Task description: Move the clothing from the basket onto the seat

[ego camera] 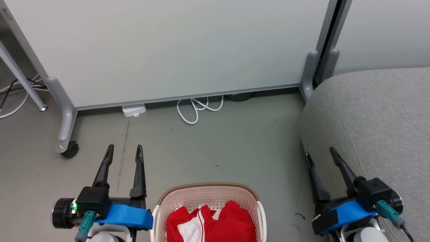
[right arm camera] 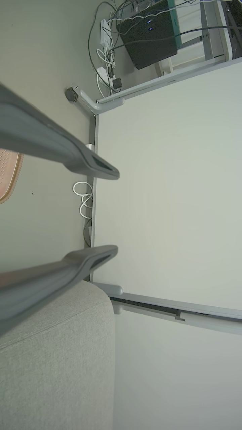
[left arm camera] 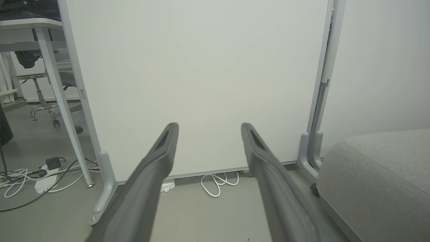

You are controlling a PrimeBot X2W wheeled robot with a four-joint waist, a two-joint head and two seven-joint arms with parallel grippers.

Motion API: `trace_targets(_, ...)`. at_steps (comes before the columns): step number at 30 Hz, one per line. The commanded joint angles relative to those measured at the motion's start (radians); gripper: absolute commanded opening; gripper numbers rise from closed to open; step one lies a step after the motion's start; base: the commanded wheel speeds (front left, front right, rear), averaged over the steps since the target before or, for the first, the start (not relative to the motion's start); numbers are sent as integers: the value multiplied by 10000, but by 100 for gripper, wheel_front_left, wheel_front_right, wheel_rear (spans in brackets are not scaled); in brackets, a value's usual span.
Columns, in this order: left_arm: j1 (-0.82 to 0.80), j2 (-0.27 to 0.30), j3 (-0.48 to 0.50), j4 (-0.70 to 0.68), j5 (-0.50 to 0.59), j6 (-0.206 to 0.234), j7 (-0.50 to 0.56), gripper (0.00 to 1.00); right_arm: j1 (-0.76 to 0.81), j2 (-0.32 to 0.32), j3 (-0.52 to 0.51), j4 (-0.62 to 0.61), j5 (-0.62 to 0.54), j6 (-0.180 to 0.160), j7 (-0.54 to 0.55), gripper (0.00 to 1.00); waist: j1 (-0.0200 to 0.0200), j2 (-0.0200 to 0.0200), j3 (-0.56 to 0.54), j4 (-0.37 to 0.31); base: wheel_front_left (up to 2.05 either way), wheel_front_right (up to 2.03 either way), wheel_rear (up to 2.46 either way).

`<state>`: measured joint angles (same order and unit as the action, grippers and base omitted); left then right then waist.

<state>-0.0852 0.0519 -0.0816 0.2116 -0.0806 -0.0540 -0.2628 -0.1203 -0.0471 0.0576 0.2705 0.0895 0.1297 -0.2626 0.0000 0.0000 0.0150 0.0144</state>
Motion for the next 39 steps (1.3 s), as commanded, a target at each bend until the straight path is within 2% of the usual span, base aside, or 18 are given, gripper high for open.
trace_targets(1, -64, -7, 16, 15, -41, -61, -31, 100, -131, -59, -1, 25, 9, 18, -35, 100, 0, 0, 8, -1, 0, 0, 0)
trace_targets(13, -60, -16, 31, 61, -43, -88, -31, 100, -140, -59, 24, 63, 46, 18, -35, 100, 0, 0, 27, -23, 0, 0, 0)
trace_targets(27, -687, 30, -638, 906, 272, -520, -30, 100, -371, -59, 127, -179, 24, 18, -35, 100, 0, 0, 465, -365, 0, 0, 0)
trace_targets(39, -2329, 551, -2050, 2573, 406, -770, -30, 100, -1073, -54, 136, -589, -110, 12, -35, 100, 0, 0, 1923, -990, 0, 0, 0)
